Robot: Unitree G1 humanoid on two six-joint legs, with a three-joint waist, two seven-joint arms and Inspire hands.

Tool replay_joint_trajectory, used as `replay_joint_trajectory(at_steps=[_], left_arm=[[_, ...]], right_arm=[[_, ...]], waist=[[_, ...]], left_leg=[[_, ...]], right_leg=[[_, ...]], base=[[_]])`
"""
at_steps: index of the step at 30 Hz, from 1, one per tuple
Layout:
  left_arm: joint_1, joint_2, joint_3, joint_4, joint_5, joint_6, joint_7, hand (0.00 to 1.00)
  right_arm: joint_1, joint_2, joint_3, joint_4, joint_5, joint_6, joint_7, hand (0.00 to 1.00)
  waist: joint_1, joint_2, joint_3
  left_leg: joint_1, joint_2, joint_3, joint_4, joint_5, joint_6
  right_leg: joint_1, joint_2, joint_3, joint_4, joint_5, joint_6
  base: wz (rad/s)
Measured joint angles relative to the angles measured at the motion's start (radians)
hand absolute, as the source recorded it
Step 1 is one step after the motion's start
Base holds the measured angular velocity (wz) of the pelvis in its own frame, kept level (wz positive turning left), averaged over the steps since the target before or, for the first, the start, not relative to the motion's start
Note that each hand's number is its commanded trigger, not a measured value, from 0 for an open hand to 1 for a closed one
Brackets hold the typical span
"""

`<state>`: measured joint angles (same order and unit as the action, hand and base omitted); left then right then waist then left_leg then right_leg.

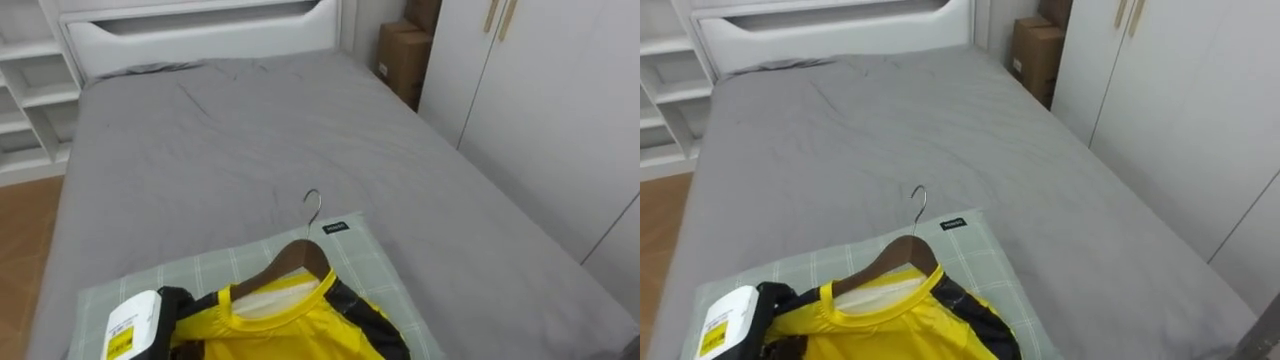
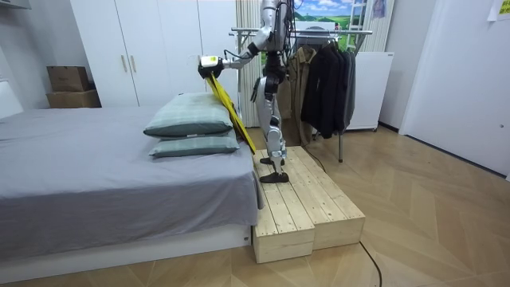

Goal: Hang clothes

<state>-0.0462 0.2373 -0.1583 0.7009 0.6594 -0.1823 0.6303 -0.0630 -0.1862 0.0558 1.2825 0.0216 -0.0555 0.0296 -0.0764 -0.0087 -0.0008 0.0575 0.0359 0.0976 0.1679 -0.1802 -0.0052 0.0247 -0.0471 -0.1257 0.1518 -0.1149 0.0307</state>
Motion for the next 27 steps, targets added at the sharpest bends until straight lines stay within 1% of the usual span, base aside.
replay_joint_trajectory(at_steps=[2, 5, 6, 8, 10, 12, 14, 15, 16, 17, 19, 21, 23, 27], left_arm=[[0.0, 0.002, 0.0, -0.045, 0.001, -0.002, 0.005, 1.0], [0.0, 0.01, 0.0, -0.053, 0.0, -0.016, 0.018, 1.0], [0.0, 0.011, 0.0, -0.058, 0.0, -0.016, 0.018, 1.0], [0.0, 0.012, 0.0, -0.063, 0.0, -0.017, 0.018, 1.0], [0.001, 0.021, 0.001, -0.07, 0.0, -0.016, 0.018, 1.0], [0.001, 0.028, 0.002, -0.092, 0.0, -0.016, 0.017, 1.0], [0.001, 0.028, 0.006, -0.122, 0.0, -0.016, 0.017, 1.0], [0.001, 0.028, 0.006, -0.13, 0.0, -0.016, 0.017, 1.0], [0.001, 0.028, 0.006, -0.144, 0.0, -0.016, 0.017, 1.0], [0.002, 0.028, 0.006, -0.15, 0.0, -0.016, 0.016, 1.0], [0.002, 0.027, 0.005, -0.15, 0.001, -0.016, 0.014, 1.0], [0.002, 0.026, 0.005, -0.153, 0.001, -0.014, 0.008, 1.0], [0.002, 0.02, 0.009, -0.172, 0.003, -0.01, -0.012, 1.0], [0.003, 0.016, 0.011, -0.201, 0.023, -0.006, -0.014, 1.0]], right_arm=[[-0.002, -0.015, -0.002, -0.037, -0.085, 0.0, -0.047, 0.0], [-0.003, -0.023, -0.014, -0.089, -0.18, -0.002, -0.092, 0.0], [-0.006, -0.028, -0.033, -0.11, -0.232, -0.012, -0.117, 0.0], [-0.007, -0.036, -0.05, -0.148, -0.276, -0.017, -0.161, 0.0], [-0.006, -0.051, -0.068, -0.226, -0.342, -0.019, -0.212, 0.0], [-0.005, -0.059, -0.087, -0.289, -0.383, -0.019, -0.242, 0.0], [-0.005, -0.063, -0.108, -0.374, -0.409, -0.023, -0.279, 0.0], [-0.005, -0.064, -0.113, -0.392, -0.416, -0.027, -0.289, 0.0], [-0.005, -0.067, -0.119, -0.416, -0.421, -0.042, -0.312, 0.0], [-0.004, -0.07, -0.119, -0.437, -0.421, -0.044, -0.327, 0.0], [-0.001, -0.07, -0.118, -0.48, -0.43, -0.044, -0.337, 0.0], [-0.001, -0.07, -0.116, -0.533, -0.477, -0.045, -0.34, 0.0], [0.005, -0.07, -0.117, -0.614, -0.542, -0.046, -0.354, 0.0], [0.008, -0.07, -0.115, -0.709, -0.61, -0.046, -0.356, 0.0]], waist=[[0.006, 0.0, 0.0], [0.003, -0.001, 0.0004], [0.003, -0.002, 0.0008], [0.003, -0.005, 0.0025], [0.004, -0.012, 0.005], [0.007, -0.021, 0.0041], [0.016, -0.028, -0.0003], [0.018, -0.028, -0.0008], [0.022, -0.03, -0.0018], [0.024, -0.03, -0.002], [0.032, -0.03, -0.0023], [0.033, -0.03, -0.0023], [0.043, -0.03, -0.0023], [0.056, -0.03, -0.0022]], left_leg=[[0.003, 0.0, 0.0, 0.0, 0.0, 0.0], [0.011, 0.0, -0.004, -0.001, 0.0, 0.0], [0.014, 0.0, -0.003, -0.001, 0.0, 0.0], [0.017, 0.0, 0.0, -0.001, 0.0, 0.0], [0.017, 0.0, 0.004, -0.002, 0.0, 0.0], [0.015, 0.0, 0.006, -0.002, 0.0, 0.0], [0.015, 0.0, 0.006, -0.003, 0.0, 0.0], [0.015, 0.0, 0.006, -0.003, 0.0, 0.0], [0.016, 0.0, 0.006, -0.003, 0.0, 0.0], [0.019, 0.0, 0.006, -0.004, 0.0, 0.0], [0.023, 0.0, 0.007, -0.006, 0.0, 0.0], [0.022, 0.0, 0.006, -0.006, 0.0, 0.0], [0.023, 0.0, 0.007, -0.006, 0.0, 0.0], [0.024, 0.0, 0.003, -0.006, 0.0, 0.0]], right_leg=[[0.001, 0.001, 0.002, 0.002, 0.0, 0.0], [0.009, 0.001, 0.002, 0.002, 0.0, 0.0], [0.009, 0.001, 0.004, 0.003, 0.0, 0.0], [0.009, 0.001, 0.007, 0.007, 0.0, 0.0], [0.008, 0.001, 0.009, 0.007, -0.001, 0.0], [0.005, 0.002, 0.011, 0.007, -0.001, 0.001], [0.004, 0.003, 0.013, 0.007, -0.001, 0.001], [0.004, 0.003, 0.013, 0.007, -0.001, 0.001], [0.006, 0.003, 0.013, 0.006, -0.001, 0.001], [0.011, 0.003, 0.013, 0.002, -0.001, 0.001], [0.014, 0.003, 0.013, 0.002, -0.001, 0.001], [0.014, 0.003, 0.012, 0.002, -0.001, 0.001], [0.014, 0.003, 0.014, 0.002, -0.001, 0.001], [0.016, 0.003, 0.013, 0.002, -0.001, 0.0]], base=[[-0.04], [0.0], [-0.04], [-0.06], [-0.02], [0.0], [-0.04], [0.0], [0.0], [0.0], [0.0], [0.0], [0.0], [0.01]])
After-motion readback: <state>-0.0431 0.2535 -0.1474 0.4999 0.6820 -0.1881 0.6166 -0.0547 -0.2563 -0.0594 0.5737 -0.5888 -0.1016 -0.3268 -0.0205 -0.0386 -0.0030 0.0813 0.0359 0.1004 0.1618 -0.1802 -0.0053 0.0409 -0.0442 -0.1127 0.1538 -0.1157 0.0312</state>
